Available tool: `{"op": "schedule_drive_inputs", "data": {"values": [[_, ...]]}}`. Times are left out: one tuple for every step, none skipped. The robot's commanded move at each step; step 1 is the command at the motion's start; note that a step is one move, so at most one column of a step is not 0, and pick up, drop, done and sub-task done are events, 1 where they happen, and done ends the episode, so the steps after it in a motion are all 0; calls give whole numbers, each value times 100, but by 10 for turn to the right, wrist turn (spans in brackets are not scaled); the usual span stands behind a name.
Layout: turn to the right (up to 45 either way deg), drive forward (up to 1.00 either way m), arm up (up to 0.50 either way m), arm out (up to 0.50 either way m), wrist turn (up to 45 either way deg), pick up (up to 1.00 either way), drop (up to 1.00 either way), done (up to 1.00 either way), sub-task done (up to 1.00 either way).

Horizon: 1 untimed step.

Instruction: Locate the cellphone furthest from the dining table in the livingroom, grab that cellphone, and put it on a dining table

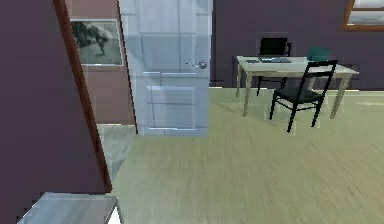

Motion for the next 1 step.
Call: {"op": "schedule_drive_inputs", "data": {"values": [[0, 85, 0, 0, 0, 0, 0, 0, 0]]}}
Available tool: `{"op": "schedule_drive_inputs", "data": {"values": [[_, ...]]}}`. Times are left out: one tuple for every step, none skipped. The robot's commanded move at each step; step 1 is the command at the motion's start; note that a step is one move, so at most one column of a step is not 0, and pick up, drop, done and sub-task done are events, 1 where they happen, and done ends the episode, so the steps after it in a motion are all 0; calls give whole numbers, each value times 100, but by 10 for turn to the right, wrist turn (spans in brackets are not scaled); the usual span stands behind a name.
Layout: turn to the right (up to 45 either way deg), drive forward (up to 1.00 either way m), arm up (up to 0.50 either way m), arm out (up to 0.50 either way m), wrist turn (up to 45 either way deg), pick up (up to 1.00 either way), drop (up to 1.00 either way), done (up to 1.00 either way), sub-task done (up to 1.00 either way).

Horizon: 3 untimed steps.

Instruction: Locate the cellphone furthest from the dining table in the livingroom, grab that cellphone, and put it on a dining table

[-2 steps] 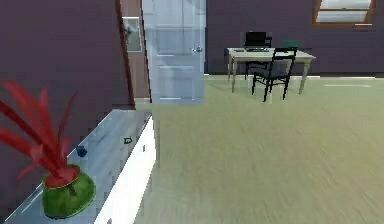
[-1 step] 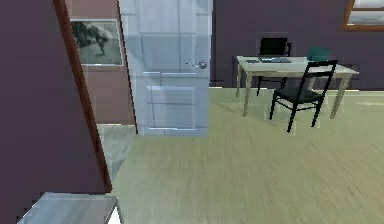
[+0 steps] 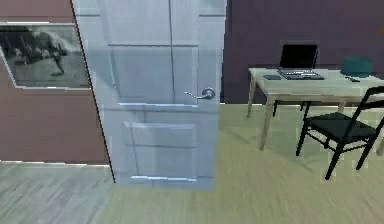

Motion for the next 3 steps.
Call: {"op": "schedule_drive_inputs", "data": {"values": [[-270, 0, 0, 0, 0, 0, 0, 0, 0], [0, 70, 0, 0, 0, 0, 0, 0, 0], [-390, 0, 0, 0, 0, 0, 0, 0, 0]]}}
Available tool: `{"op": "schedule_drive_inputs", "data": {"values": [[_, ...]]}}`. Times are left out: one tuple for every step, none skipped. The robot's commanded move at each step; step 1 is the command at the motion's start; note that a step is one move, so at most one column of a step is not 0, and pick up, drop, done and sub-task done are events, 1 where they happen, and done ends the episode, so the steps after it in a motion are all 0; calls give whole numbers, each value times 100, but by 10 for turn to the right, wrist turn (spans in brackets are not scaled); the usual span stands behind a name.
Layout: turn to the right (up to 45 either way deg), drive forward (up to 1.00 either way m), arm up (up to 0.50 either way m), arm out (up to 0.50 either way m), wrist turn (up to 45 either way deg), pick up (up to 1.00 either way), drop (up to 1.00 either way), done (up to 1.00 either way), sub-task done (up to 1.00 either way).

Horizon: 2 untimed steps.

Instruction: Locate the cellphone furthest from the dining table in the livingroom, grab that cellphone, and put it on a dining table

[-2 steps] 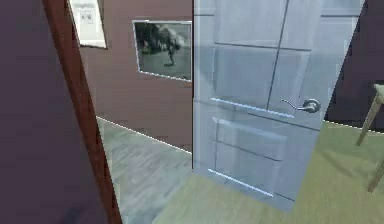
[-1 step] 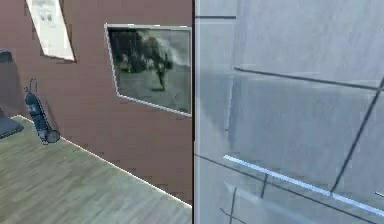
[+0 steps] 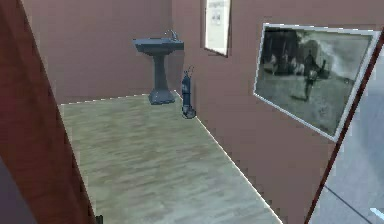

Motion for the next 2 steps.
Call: {"op": "schedule_drive_inputs", "data": {"values": [[0, 65, 0, 0, 0, 0, 0, 0, 0], [-210, 0, 0, 0, 0, 0, 0, 0, 0]]}}
